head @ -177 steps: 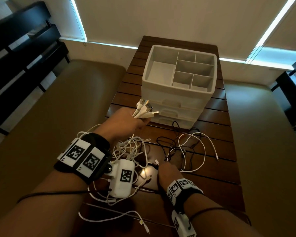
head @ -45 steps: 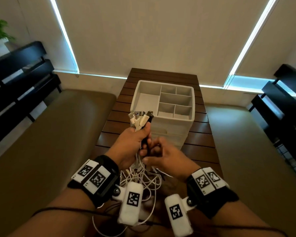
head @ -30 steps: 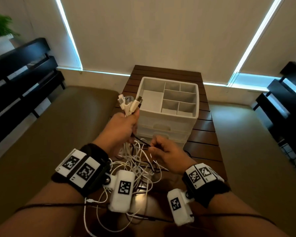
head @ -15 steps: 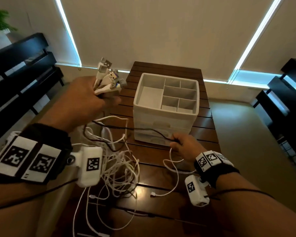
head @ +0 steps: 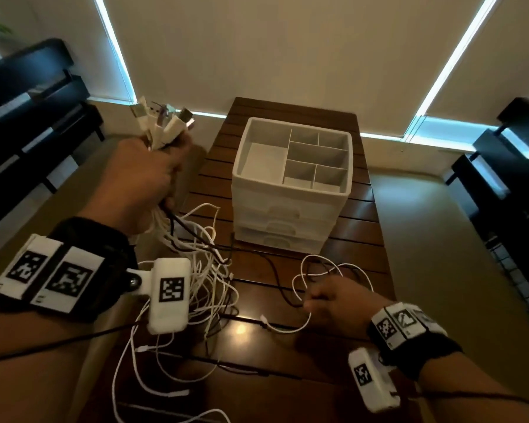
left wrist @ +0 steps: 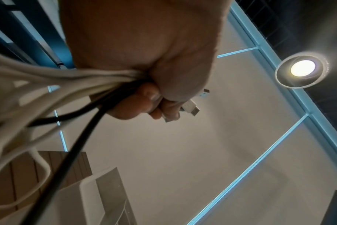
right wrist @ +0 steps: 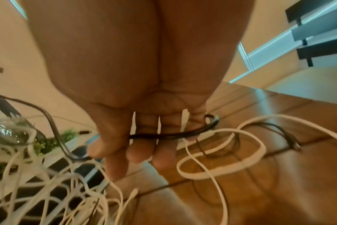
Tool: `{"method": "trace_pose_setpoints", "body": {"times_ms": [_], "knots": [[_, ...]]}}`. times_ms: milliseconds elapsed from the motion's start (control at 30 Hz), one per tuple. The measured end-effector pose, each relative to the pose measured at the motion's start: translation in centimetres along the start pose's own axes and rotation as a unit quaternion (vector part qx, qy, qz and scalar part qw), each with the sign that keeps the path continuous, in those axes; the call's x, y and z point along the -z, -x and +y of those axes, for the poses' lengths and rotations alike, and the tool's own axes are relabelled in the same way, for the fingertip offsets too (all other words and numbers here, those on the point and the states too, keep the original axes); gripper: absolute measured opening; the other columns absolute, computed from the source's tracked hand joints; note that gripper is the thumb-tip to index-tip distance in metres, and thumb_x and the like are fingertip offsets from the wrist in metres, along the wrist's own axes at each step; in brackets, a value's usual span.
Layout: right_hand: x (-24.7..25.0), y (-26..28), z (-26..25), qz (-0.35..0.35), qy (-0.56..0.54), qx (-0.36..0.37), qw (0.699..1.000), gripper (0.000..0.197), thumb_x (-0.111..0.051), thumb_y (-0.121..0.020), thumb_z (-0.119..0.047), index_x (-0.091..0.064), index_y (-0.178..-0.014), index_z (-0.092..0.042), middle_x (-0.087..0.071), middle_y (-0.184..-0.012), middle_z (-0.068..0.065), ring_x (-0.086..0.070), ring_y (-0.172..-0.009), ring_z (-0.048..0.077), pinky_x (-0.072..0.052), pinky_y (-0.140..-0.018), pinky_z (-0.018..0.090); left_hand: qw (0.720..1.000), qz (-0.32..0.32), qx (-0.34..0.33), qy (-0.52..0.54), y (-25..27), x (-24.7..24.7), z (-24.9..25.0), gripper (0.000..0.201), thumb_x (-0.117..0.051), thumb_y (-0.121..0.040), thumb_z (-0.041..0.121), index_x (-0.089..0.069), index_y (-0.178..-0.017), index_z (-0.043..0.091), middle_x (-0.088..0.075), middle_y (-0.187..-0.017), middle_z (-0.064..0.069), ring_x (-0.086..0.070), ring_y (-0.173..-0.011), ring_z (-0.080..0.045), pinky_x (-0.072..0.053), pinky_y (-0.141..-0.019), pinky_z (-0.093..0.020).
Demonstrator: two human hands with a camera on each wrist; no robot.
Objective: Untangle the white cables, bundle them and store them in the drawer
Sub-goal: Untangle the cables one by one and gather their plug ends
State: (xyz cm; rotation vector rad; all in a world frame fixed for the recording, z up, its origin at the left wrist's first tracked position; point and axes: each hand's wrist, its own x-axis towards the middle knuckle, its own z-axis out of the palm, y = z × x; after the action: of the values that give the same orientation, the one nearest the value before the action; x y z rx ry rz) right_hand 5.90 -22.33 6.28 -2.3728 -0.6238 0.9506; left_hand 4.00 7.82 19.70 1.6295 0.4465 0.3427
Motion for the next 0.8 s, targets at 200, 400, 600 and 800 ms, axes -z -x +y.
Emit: {"method": "trace_pose_setpoints", "body": {"times_ms": [200, 400, 600, 800], "knots": [[-1.4, -0.5, 2.0, 0.168, 0.079, 0.0, 0.983, 0.032, -0.047, -0.088, -0.045, -0.068, -0.088, -0.02, -0.064, -0.077, -0.009, -0.061, -0.079, 0.011, -0.045, -0.082, 0.033, 0.998, -0.054, 0.02, 0.022, 0.1, -0.9, 0.0, 0.022, -0.066, -0.089, 0.033, -0.062, -0.069, 0.025, -0.041, -0.047, 0.01, -0.03, -0.036, -0.006, -0.029, -0.037, -0.02], [3.4, -1.8, -5.7, 0.179, 0.171, 0.129, 0.96, 0.016, -0.052, -0.093, -0.024, -0.062, -0.094, -0.011, -0.067, -0.087, 0.006, -0.06, -0.081, 0.022, -0.048, -0.073, 0.037, 0.972, -0.2, -0.003, -0.12, 4.4, -6.9, -1.6, 0.008, -0.076, -0.082, 0.023, -0.071, -0.077, 0.019, -0.053, -0.043, 0.011, -0.039, -0.035, -0.001, -0.031, -0.035, -0.016], [7.3, -0.7, -9.2, 0.251, 0.142, 0.164, 0.943, 0.009, -0.058, -0.092, -0.022, -0.064, -0.096, -0.017, -0.061, -0.083, -0.007, -0.054, -0.072, 0.012, -0.044, -0.067, 0.031, 0.957, -0.209, -0.033, -0.199, 3.9, -8.0, -2.9, 0.02, -0.075, -0.08, 0.038, -0.066, -0.071, 0.022, -0.06, -0.058, 0.004, -0.045, -0.04, 0.001, -0.035, -0.039, -0.015], [8.6, -1.6, -5.6, 0.232, -0.041, 0.118, 0.965, 0.006, -0.061, -0.091, -0.021, -0.06, -0.087, -0.016, -0.065, -0.082, 0.004, -0.064, -0.08, 0.024, -0.055, -0.077, 0.044, 0.986, -0.063, -0.058, -0.143, 2.2, -5.2, -1.8, 0.008, -0.074, -0.083, 0.026, -0.07, -0.077, 0.023, -0.059, -0.052, 0.013, -0.047, -0.041, 0.006, -0.034, -0.043, -0.012]]}}
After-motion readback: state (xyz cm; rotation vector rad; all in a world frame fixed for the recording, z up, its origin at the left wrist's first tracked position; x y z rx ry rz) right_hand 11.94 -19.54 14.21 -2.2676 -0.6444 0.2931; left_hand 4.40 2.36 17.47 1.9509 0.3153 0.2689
